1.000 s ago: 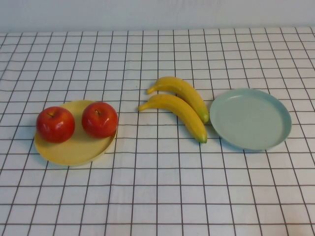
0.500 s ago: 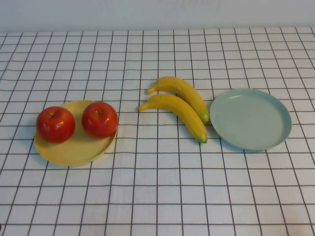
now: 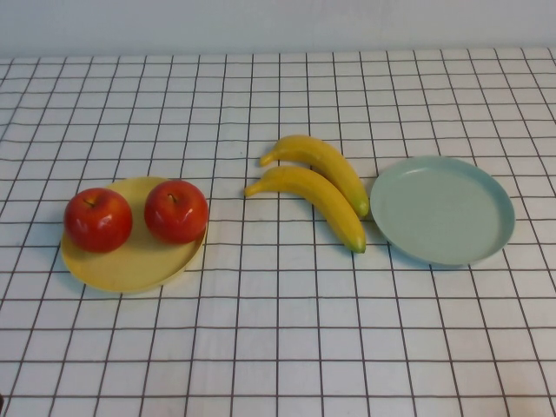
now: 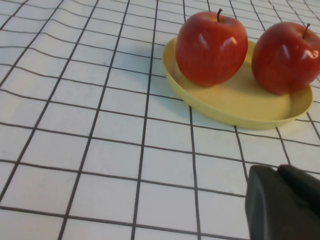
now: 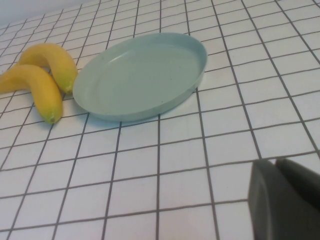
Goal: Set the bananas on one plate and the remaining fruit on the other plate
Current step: Put another type of fruit in the right plate
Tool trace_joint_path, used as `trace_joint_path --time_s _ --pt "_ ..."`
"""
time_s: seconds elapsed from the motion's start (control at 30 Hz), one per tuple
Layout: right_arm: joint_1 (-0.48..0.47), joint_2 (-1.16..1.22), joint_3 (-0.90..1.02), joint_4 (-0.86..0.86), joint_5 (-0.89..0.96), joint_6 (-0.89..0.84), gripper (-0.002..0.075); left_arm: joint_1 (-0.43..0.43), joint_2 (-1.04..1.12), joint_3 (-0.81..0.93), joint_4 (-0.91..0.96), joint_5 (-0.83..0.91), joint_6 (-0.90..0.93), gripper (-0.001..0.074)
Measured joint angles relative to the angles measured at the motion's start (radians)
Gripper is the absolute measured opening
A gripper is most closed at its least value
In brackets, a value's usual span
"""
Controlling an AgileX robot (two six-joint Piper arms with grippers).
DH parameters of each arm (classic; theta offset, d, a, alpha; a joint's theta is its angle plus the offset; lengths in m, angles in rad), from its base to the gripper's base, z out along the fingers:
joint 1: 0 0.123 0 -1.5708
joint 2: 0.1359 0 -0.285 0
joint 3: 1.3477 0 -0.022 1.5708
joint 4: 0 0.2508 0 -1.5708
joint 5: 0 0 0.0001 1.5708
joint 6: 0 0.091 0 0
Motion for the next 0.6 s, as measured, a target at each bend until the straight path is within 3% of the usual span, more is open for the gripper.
trace_joint_path --time_s 0.6 --pt "0.000 0.000 0.000 0.065 0.000 0.000 -0.0015 0.000 0.000 0.000 -0.002 0.000 -0.002 -0.0001"
